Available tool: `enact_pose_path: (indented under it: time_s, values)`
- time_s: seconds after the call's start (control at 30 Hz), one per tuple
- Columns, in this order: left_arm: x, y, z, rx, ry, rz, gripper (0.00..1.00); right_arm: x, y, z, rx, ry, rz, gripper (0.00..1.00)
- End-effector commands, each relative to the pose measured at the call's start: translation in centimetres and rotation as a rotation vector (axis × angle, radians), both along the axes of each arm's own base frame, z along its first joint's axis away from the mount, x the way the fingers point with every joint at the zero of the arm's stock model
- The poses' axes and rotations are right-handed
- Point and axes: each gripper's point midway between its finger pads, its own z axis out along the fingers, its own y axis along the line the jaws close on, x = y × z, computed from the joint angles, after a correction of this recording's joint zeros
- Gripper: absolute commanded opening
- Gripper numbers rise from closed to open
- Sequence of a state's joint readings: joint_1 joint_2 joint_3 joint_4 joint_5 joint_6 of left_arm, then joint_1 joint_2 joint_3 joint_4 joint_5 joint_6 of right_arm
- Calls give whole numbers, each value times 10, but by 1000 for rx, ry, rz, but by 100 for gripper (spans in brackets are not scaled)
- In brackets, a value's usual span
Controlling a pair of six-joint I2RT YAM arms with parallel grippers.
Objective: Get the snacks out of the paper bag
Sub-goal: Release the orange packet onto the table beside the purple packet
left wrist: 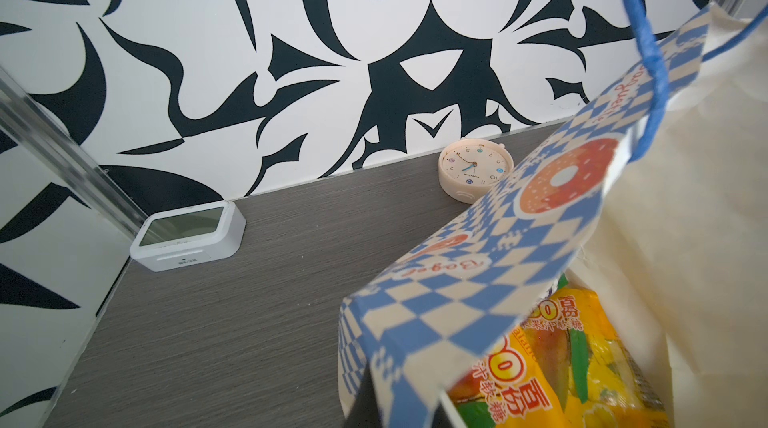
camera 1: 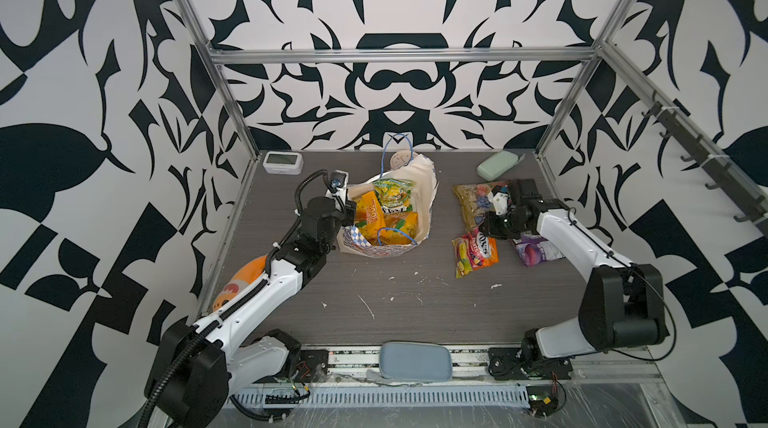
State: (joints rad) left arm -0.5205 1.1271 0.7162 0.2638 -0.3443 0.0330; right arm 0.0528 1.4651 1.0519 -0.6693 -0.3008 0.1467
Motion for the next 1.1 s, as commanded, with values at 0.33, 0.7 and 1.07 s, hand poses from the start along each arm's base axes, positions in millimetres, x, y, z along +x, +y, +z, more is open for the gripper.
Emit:
enact_pose_path:
  time_s: [0.33,0.7,1.07]
  values:
    - [7,-6,32,-45,-91,-9,0,16,-31,-2,-192,-1,-36,4]
    - [5,-2,35,-33,-97,0,0,33,-40,2,-248,1,-57,9]
    - [4,0,33,-23,-96,9,0,31,-60,-4,-355,61,-113,14]
